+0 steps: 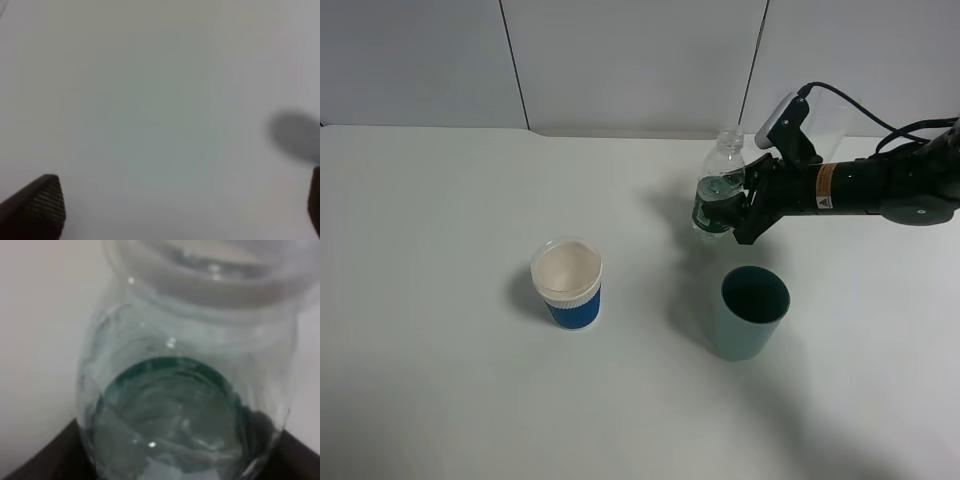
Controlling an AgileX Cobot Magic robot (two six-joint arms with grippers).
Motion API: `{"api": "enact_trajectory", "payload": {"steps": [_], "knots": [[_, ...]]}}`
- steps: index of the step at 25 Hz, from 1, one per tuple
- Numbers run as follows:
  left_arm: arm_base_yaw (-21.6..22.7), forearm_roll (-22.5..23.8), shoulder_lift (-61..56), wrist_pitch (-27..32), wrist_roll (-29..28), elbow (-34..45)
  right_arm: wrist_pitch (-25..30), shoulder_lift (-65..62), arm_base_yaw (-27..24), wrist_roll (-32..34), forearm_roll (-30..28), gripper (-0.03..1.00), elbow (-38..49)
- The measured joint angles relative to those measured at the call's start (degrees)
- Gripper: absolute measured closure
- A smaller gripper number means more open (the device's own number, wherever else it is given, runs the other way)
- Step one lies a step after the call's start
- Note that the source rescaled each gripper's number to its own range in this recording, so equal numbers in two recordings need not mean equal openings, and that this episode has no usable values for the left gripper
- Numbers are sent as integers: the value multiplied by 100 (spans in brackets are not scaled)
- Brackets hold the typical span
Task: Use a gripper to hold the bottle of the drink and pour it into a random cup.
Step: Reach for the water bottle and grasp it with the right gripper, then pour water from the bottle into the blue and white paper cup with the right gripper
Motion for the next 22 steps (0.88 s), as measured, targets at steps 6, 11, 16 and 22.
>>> {"api": "enact_trajectory", "payload": {"steps": [6, 11, 16, 22], "knots": [[0, 0, 0, 0, 0, 0, -33, 6, 0, 382, 4, 97, 0], [0, 0, 0, 0, 0, 0, -43, 6, 0, 449, 4, 97, 0], [0, 0, 0, 0, 0, 0, -53, 6, 0, 580, 12, 97, 0], [0, 0, 0, 0, 0, 0, -17, -53, 0, 636, 248, 97, 0]]}}
